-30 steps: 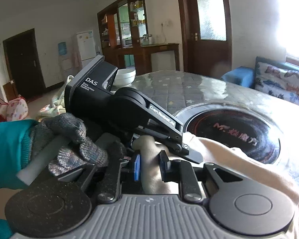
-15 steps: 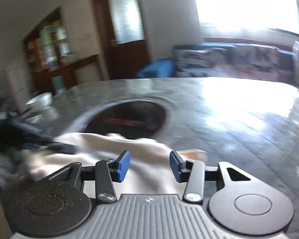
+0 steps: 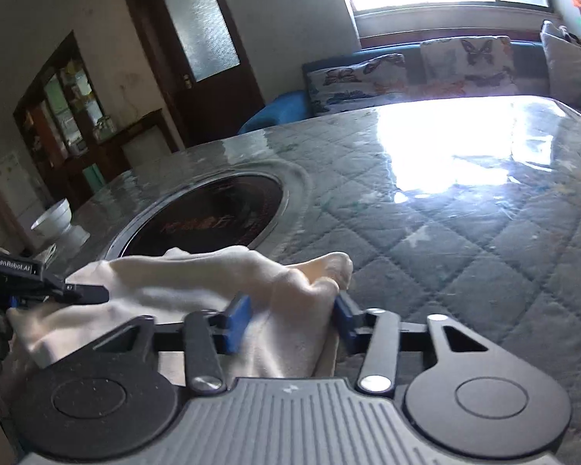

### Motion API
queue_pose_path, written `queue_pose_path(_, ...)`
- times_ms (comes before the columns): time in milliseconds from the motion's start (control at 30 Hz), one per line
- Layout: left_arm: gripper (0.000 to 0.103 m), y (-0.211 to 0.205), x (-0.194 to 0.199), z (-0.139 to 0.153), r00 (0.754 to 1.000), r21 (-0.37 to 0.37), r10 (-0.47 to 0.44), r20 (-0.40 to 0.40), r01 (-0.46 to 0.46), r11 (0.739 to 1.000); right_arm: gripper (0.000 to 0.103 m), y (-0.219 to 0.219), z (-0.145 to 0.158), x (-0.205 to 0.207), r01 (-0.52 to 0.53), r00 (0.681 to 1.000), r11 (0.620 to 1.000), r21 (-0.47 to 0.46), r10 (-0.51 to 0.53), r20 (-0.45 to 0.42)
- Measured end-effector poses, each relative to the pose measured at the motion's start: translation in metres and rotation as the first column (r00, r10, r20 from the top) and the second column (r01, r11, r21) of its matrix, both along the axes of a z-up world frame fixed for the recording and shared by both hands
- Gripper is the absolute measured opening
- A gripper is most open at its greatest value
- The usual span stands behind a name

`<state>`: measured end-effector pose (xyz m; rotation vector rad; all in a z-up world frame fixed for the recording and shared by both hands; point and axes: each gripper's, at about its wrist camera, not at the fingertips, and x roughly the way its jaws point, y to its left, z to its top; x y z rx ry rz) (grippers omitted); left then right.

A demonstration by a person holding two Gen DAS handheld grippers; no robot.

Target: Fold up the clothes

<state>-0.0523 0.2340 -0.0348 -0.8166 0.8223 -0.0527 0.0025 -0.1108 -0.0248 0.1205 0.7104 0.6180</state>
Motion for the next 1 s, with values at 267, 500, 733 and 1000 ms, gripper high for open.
queue_pose_path(267, 0.018, -0.015, 0.002, 0.022, 0.999, 0.106, -0.040, 0.022, 0.038, 0.994, 0.012, -0.007, 0.023, -0.013, 0.006, 0.999, 0.999, 0.035, -0.008, 0.043)
queue_pose_path(500, 0.017, -0.041, 0.014, 0.052, 0.990, 0.160, -0.110, 0.087, 0.095, 0.983, 0.011, -0.017, 0.057, -0.027, 0.024, 0.989, 0.999, 0.025, -0.028, 0.143)
queue_pose_path(733, 0.017, -0.084, 0.046, 0.077, 0.972, 0.191, -0.196, 0.130, 0.169, 0.967, 0.002, -0.059, 0.091, -0.031, 0.130, 0.964, 0.992, 0.004, -0.127, 0.232)
queue_pose_path(1000, 0.017, -0.119, 0.066, 0.079, 0.961, 0.241, -0.246, 0.127, 0.211, 0.947, 0.012, -0.107, 0.078, -0.022, 0.228, 0.965, 0.973, 0.038, -0.231, 0.120)
